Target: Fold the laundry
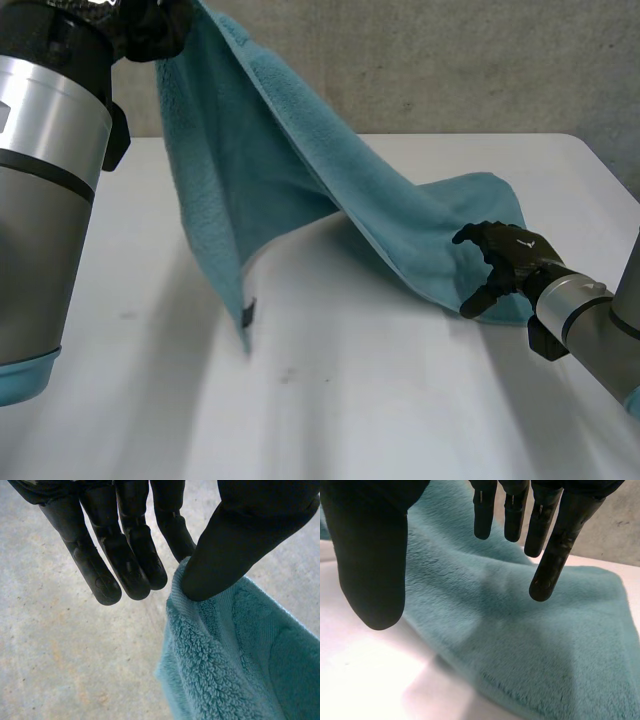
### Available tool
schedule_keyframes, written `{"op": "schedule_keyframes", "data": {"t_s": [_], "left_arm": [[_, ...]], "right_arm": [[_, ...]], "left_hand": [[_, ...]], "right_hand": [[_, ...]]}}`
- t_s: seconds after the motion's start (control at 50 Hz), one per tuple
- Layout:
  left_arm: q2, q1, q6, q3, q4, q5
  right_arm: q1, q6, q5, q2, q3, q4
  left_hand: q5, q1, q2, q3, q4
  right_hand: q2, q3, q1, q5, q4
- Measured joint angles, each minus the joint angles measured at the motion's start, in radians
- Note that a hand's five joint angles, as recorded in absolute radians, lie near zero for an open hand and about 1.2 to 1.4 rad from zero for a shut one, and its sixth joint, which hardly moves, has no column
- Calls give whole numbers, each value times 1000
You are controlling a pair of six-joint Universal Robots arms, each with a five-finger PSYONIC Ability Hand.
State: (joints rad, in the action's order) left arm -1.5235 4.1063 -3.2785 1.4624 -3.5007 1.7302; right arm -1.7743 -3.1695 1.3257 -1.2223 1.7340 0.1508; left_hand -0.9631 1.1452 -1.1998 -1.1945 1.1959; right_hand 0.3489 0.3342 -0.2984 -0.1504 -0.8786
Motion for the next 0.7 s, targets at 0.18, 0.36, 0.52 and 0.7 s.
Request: {"op": "schedule_keyframes", "data": {"t_s": [0.18,0.36,0.52,0.7], "left_arm": [[23,-31,6,-59,18,4],[30,-21,7,-72,30,4],[28,46,8,-1,39,1],[25,123,17,70,32,-1]], "right_arm": [[-1,-4,9,120,-29,72],[0,18,6,134,-33,32],[34,156,-8,18,10,-32],[134,487,-46,3,24,-75]], "left_hand": [[0,0,0,0,0],[0,0,0,0,0],[0,0,0,0,0],[0,0,0,0,0]], "right_hand": [[3,8,-4,-31,0],[60,87,-68,-88,0],[63,89,-66,-101,0],[118,137,-101,-135,360]]}}
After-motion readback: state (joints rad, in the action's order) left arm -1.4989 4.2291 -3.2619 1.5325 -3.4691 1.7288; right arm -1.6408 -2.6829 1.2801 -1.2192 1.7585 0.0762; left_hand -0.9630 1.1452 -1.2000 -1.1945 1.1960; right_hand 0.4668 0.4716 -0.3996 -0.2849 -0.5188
